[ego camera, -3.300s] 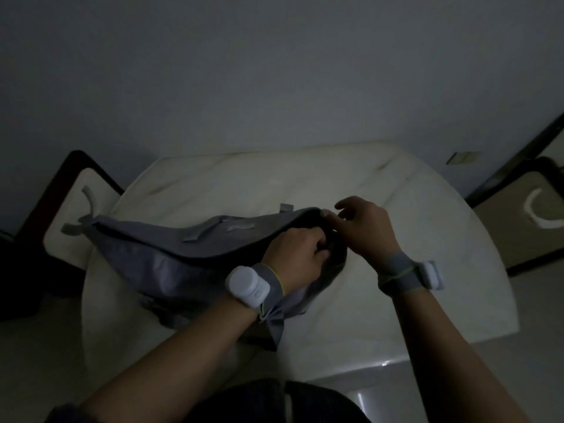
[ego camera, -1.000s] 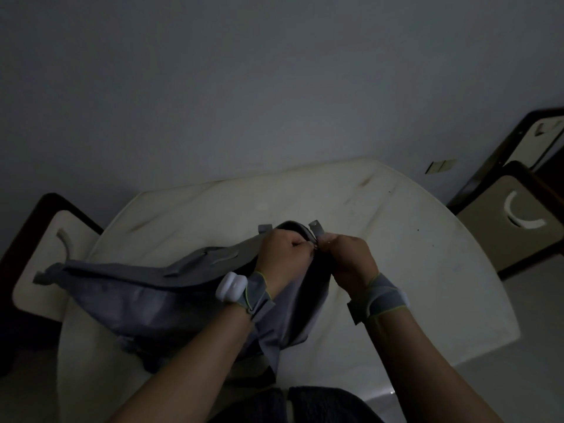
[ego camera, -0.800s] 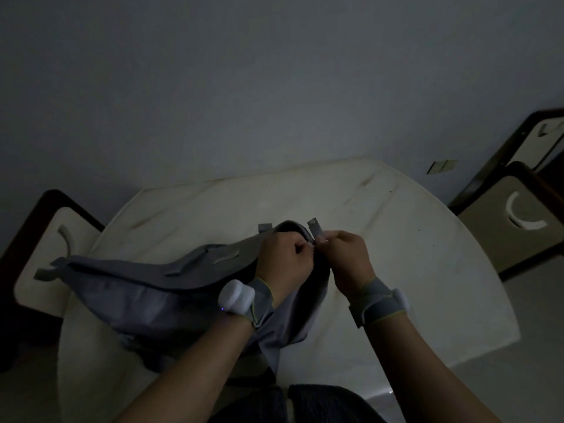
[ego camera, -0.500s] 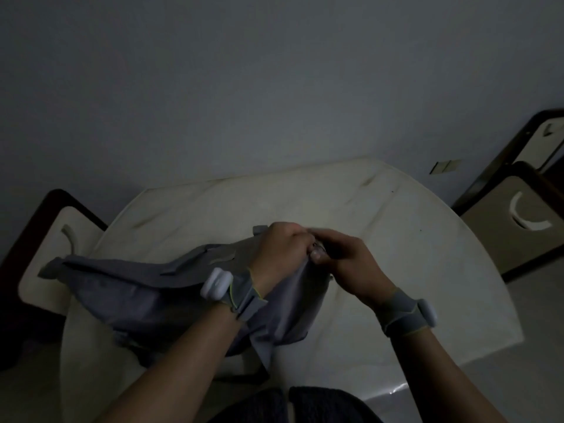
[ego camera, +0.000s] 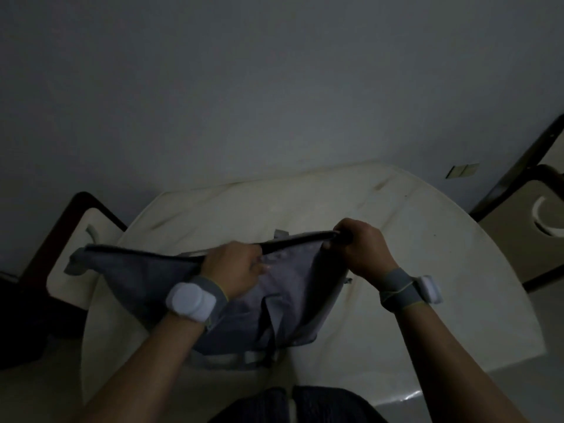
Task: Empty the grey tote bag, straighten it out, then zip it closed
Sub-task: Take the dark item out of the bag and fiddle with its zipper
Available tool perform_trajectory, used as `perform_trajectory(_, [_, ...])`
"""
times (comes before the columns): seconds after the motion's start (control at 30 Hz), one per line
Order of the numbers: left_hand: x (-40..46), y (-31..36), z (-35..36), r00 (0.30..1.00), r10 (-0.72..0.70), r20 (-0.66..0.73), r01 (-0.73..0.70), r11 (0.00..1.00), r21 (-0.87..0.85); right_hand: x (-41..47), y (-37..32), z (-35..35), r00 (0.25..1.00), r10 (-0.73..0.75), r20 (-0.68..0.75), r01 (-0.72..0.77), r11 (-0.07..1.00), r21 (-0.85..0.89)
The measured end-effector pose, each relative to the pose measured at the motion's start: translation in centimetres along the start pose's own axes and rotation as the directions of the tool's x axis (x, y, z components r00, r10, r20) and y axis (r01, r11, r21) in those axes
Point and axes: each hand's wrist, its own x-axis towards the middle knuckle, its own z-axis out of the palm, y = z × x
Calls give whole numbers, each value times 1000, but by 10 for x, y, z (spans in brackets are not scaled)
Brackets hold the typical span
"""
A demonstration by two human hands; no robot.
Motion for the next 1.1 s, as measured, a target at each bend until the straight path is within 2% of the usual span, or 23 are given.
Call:
perform_trajectory(0.07, [-6, -16, -21, 977, -21, -214, 23, 1000, 7, 4, -1, -4, 999, -39, -28, 38, 999, -34])
perform_trajectory(0.1, [-8, -21, -27, 960, -38, -279, 55, 997, 53, 5, -4, -5, 997, -69, -39, 67, 997, -49])
perform_trajectory(0.13, [-8, -22, -30, 959, -63, -278, 95, 990, 105, 6, -8, -3, 995, -97, -31, 94, 993, -71])
perform_trajectory(0.2, [-6, -16, -23, 975, -124, -184, 153, 976, 156, 5, -11, 5, 993, -117, 31, 119, 988, -99])
perform_trajectory(0.3, [-7, -4, -14, 980, -173, -97, 184, 975, 123, -2, -4, 7, 993, -59, 105, 69, 994, -87])
perform_trajectory(0.4, [-3, 29, -16, 984, -35, -177, 49, 996, 71, -8, 0, 3, 998, -31, 54, 36, 996, -81])
perform_trajectory(0.47, [6, 69, -19, 971, 71, -229, -80, 996, -30, -9, -5, 5, 999, -38, 21, 39, 997, -65])
perform_trajectory(0.57, [21, 117, -12, 981, 156, -119, -175, 969, -173, -13, -6, 7, 999, -35, 18, 35, 999, -6])
perform_trajectory(0.77, [40, 126, 8, 999, 53, -11, -54, 969, -243, -32, 17, 2, 991, 81, 107, -92, 991, 99])
perform_trajectory(0.97, [53, 129, 11, 995, -98, 30, 102, 919, -381, -40, 21, 3, 994, 107, 8, -107, 991, 82])
perform_trajectory(1.1, [47, 131, 19, 995, -94, 41, 103, 898, -428, -42, 19, 4, 993, 118, -10, -117, 987, 107])
